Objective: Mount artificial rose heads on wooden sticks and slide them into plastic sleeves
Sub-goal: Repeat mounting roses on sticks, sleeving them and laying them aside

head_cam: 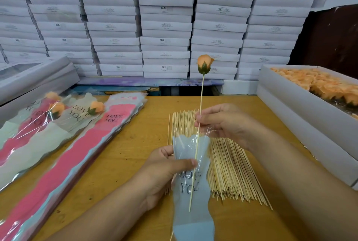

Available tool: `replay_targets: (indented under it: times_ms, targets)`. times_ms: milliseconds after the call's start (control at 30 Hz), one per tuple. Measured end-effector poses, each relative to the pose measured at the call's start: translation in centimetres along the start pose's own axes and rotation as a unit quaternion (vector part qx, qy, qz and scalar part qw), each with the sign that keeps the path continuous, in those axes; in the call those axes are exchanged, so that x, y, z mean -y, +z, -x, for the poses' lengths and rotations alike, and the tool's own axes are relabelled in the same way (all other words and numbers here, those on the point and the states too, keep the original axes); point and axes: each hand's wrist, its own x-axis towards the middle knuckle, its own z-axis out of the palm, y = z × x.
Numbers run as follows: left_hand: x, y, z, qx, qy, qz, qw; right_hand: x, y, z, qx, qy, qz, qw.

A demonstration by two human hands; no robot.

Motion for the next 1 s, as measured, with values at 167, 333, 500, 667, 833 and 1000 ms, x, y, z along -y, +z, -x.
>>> replay_targets:
  times_ms: [167,333,500,667,833,1000]
  targets:
    - [0.3,0.1,0.2,0.050,-0.031,-0.024,0.998,0.5,-0.7,-0.7,-0.073,-0.021,-0.048,0.996]
    - [0.3,0.2,0.3,0.048,-0.026,-0.025,0.998,0.4,-1.0,-0.7,-0.075,-0.027,-0.057,0.995]
    - [0.0,0.0,0.1,0.012,-0.018,-0.016,1.000,-0.7,-0.3,0.2,0.002,0.001,0.014,1.000]
    - [0.2,0.0,0.1,0.028,-0.021,-0.012,0.999,-0.6,0.0,0.1,0.001,0.011,0.030,0.999]
    - [0.2,0.0,0.2,0.044,-0.027,-0.005,0.999,1.4,-1.2,-0.5,-0.064,-0.010,-0.047,0.997]
    - [0.2,0.0,0.3,0.046,-0.033,-0.011,0.998,3.7,-2.8,-1.6,-0.121,-0.045,-0.076,0.989]
